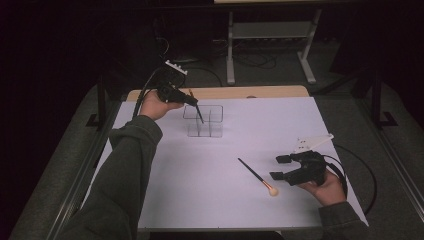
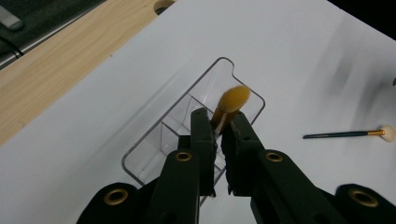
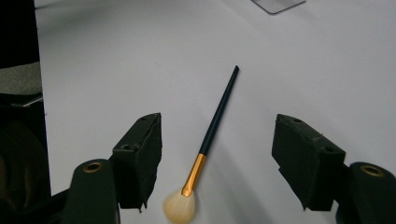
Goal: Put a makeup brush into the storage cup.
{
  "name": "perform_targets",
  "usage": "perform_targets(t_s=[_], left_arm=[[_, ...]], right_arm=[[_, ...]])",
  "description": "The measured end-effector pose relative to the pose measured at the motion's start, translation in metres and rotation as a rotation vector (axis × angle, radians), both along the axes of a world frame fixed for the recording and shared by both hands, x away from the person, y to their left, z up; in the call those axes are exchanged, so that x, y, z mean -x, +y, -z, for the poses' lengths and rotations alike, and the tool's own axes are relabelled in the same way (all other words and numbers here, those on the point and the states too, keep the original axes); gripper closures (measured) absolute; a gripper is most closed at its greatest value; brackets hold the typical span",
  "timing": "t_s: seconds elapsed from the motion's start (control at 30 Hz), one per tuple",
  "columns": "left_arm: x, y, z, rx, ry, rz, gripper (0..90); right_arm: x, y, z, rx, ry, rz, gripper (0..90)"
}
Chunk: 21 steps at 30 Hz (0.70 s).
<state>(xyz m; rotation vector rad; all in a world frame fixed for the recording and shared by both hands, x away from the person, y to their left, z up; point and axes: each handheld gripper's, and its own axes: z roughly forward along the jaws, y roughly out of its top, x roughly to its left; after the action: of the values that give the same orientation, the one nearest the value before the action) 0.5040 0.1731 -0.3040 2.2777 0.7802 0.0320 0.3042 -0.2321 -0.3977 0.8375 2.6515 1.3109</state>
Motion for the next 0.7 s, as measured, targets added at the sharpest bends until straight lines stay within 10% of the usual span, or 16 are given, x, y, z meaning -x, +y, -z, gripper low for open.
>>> perform_targets(t_s=[0.7], left_arm=[[0.004, 0.0, 0.018, 0.008, 0.023, -0.01, 82.7]], right_arm=[[0.001, 0.002, 0.001, 0.006, 0.001, -0.012, 32.9]])
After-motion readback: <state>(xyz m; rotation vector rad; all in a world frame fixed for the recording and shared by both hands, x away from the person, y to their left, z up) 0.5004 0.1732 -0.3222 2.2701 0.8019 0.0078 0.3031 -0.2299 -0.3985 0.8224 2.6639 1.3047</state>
